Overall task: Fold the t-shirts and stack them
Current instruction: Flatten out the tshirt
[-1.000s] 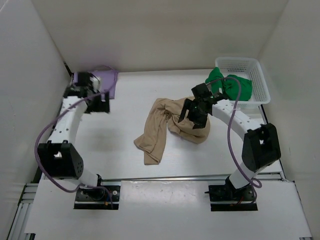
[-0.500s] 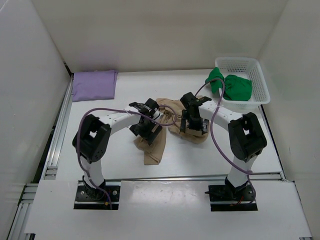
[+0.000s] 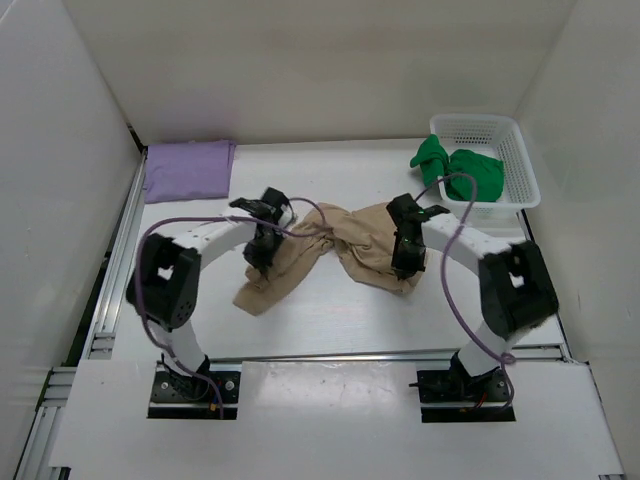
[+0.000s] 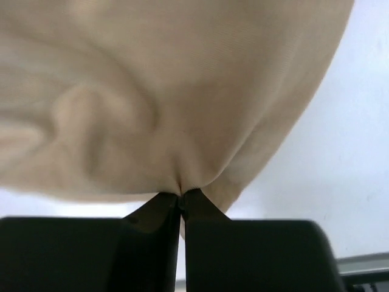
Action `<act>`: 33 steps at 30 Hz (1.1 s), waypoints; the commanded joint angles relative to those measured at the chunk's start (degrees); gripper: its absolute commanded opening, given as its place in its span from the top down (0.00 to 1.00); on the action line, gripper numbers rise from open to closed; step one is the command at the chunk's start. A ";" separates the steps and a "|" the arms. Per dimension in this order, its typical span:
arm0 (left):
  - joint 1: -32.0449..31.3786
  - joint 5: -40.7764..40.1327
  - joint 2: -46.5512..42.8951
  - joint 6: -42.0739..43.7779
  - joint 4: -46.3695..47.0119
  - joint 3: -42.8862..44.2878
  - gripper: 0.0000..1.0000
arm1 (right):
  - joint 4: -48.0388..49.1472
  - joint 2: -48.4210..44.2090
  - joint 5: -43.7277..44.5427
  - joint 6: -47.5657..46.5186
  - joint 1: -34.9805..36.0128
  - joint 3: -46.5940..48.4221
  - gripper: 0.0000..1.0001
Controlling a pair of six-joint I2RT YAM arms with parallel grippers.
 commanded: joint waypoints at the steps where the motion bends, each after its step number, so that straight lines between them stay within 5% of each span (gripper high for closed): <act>1: 5.96 -8.91 -13.54 0.01 -2.54 1.45 0.90 | -1.55 -16.04 -4.93 -4.03 -0.05 -0.58 1.00; 5: 13.86 -14.28 -27.68 0.01 -3.17 11.70 0.90 | -6.64 -31.60 -7.32 -6.06 -0.05 7.48 1.00; 11: 17.14 -17.10 -34.39 0.01 -5.36 24.12 0.90 | -12.19 -43.56 -18.54 -8.70 -1.19 23.67 1.00; 16: 19.85 -17.10 -34.40 0.01 -6.07 28.00 0.90 | -12.19 -46.31 -30.95 -7.03 -1.19 23.68 1.00; 23: 20.39 -14.21 -31.76 0.01 -9.75 34.41 0.90 | -13.33 -47.36 -21.47 -6.42 -1.19 23.32 1.00; 33: 22.14 -11.14 -32.29 0.01 -9.59 31.70 0.90 | -12.48 -46.83 -39.74 -2.12 -1.19 27.37 1.00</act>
